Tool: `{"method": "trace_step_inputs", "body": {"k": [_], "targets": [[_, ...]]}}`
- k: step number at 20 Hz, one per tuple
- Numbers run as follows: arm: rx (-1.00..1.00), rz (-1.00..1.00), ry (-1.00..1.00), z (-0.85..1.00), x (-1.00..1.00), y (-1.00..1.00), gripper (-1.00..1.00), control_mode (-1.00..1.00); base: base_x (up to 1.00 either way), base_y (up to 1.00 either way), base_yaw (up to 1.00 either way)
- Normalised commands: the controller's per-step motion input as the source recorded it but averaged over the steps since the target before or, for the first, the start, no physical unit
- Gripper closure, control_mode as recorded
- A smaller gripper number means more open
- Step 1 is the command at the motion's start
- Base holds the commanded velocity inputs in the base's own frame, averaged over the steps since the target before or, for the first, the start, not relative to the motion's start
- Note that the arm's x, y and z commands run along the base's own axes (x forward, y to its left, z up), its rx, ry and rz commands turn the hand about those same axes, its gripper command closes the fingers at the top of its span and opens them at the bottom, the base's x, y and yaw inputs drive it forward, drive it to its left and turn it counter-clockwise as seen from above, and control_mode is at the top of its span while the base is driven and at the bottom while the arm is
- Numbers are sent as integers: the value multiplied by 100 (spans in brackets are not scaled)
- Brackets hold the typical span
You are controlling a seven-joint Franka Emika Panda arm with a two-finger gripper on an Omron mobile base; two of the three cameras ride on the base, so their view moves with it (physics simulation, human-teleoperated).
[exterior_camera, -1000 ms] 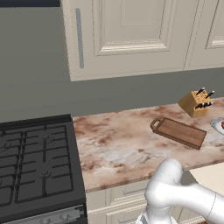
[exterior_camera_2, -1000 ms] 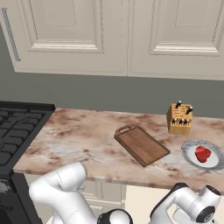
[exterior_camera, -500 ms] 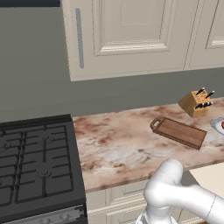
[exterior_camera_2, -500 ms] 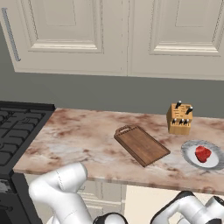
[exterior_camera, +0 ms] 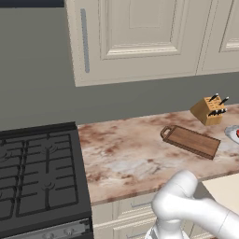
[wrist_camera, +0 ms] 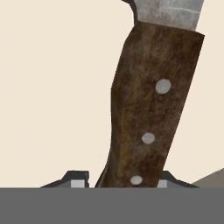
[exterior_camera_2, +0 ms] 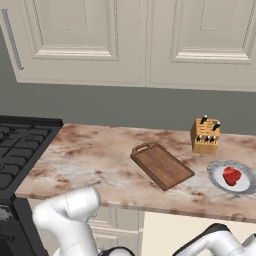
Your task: Pick up the knife from the drawer and place it on the cutting board. Then place the meat from the plate to the cutting board.
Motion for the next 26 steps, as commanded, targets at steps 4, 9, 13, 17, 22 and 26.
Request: {"method": "trace_step_inputs", "body": {"k": [4,9,13,17,22,26], "targets": [[-3,-7,0,57,-19,33,100,-100,0,0,0],[-10,-5,0,67,-2,43,100,-100,0,0,0],[-12,-6,0,77,-3,44,100,-100,0,0,0],[-10,-6,-4,66,-9,47,100,-100,0,0,0],[-10,-9,-12,70,-16,45,100,-100,0,0,0],[-11,-5,-7,63,0,50,100,-100,0,0,0]]}}
